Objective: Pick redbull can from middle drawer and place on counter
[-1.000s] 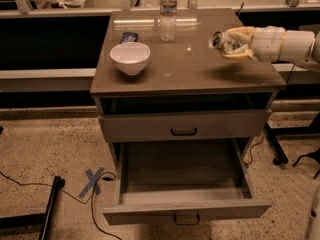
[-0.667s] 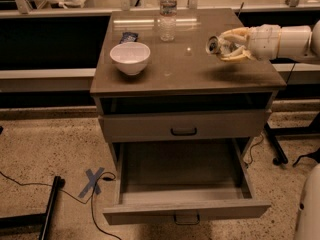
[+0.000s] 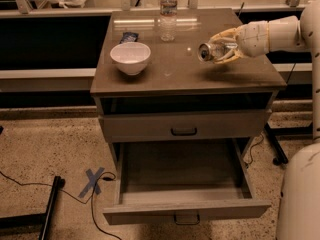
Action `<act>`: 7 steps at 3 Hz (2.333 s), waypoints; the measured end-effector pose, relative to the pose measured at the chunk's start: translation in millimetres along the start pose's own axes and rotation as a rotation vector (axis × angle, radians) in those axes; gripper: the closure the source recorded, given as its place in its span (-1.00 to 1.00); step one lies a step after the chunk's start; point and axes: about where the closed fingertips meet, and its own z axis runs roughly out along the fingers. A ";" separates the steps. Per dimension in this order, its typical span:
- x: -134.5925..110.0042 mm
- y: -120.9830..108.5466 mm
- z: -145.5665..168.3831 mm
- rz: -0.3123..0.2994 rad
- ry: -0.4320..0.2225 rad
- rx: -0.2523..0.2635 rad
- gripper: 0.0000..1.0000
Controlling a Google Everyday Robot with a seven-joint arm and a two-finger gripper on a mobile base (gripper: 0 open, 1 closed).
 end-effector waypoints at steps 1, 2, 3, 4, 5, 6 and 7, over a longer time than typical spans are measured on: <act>1.4 5.6 6.2 -0.050 0.026 -0.074 1.00; 0.5 9.4 8.0 -0.102 0.053 -0.148 1.00; -3.5 14.2 10.6 -0.144 0.074 -0.229 1.00; -7.3 14.8 13.5 -0.173 0.085 -0.275 1.00; -4.7 11.9 18.9 -0.174 0.089 -0.262 0.65; -2.6 9.4 24.3 -0.174 0.091 -0.251 0.18; -0.8 7.5 29.5 -0.174 0.092 -0.243 -0.28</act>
Offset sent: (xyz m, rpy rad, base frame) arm -0.0012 -0.0090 -0.0053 -0.2869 -0.0197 0.1177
